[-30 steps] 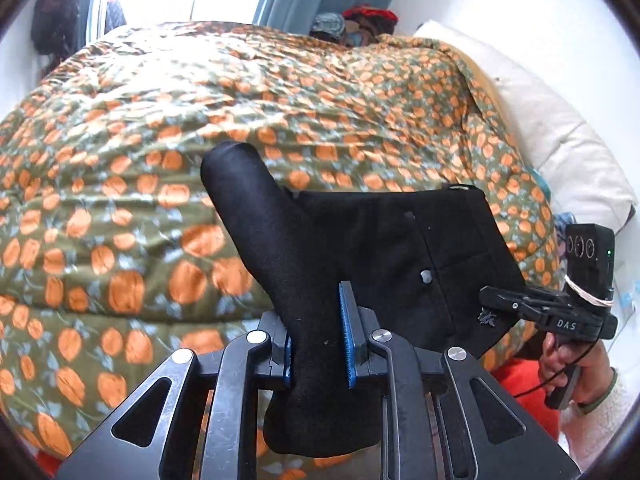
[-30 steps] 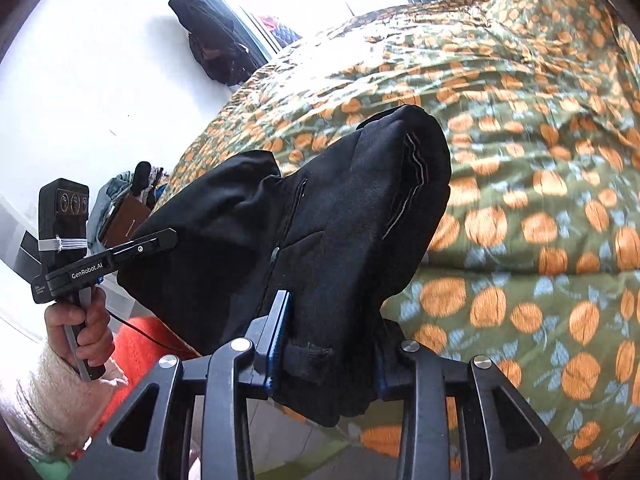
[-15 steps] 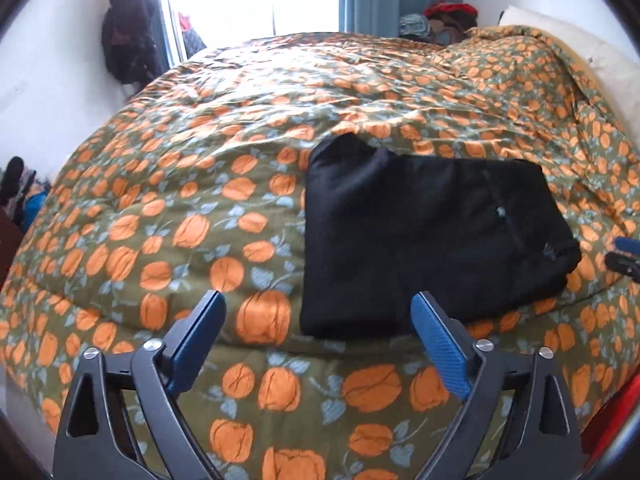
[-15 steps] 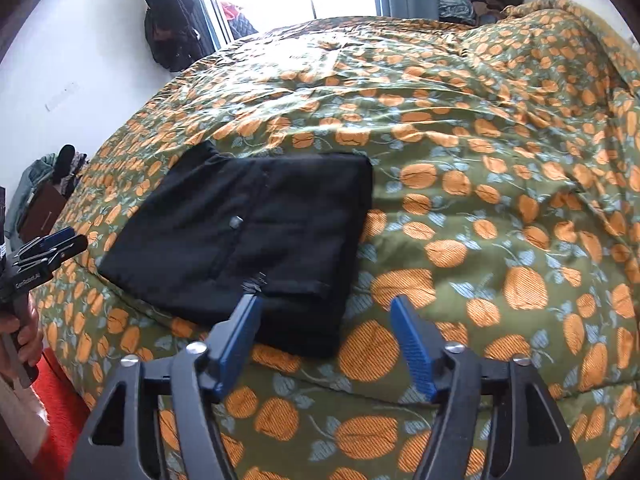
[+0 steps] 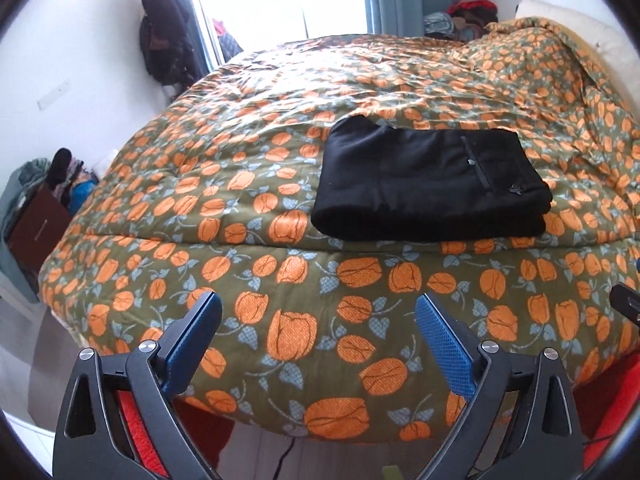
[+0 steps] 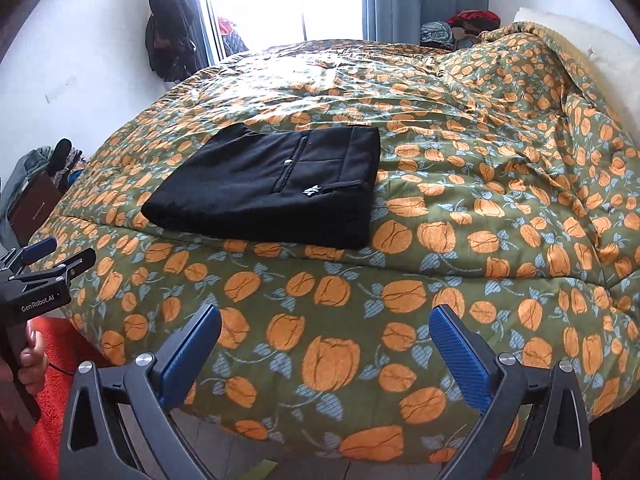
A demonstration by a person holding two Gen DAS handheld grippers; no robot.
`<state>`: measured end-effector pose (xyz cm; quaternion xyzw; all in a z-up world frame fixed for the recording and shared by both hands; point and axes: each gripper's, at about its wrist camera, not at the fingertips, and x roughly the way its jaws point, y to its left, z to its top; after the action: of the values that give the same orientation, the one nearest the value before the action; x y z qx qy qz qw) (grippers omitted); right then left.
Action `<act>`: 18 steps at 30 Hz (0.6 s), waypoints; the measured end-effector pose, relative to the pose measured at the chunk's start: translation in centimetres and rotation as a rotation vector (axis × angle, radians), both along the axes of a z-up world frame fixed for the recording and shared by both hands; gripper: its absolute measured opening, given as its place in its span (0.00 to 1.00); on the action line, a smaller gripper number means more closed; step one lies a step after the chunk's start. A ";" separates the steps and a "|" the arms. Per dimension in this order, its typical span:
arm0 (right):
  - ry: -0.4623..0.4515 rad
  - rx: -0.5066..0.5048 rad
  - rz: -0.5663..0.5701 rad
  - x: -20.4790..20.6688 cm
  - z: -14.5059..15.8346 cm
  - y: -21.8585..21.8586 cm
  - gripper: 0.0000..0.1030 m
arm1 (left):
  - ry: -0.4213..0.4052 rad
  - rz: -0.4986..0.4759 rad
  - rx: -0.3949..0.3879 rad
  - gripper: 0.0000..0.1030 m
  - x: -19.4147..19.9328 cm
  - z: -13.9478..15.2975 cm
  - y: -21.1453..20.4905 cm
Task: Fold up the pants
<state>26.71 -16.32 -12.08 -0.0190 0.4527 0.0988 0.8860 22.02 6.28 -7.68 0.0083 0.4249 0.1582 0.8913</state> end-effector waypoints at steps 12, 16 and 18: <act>0.016 -0.051 0.039 -2.5 2.2 2.9 1.00 | 0.160 -0.014 -0.104 0.95 -1.4 0.1 -0.4; 0.032 -0.068 0.042 -3.0 2.6 3.3 1.00 | 0.144 -0.034 -0.115 0.95 -2.2 0.8 -0.7; 0.038 -0.069 0.044 -3.2 2.8 3.6 1.00 | 0.140 -0.051 -0.117 0.95 -2.5 1.0 -0.8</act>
<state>23.50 -12.77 -9.32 -0.0577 0.4721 0.1029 0.8736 19.56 5.48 -6.65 -0.0219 0.4945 0.1094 0.8620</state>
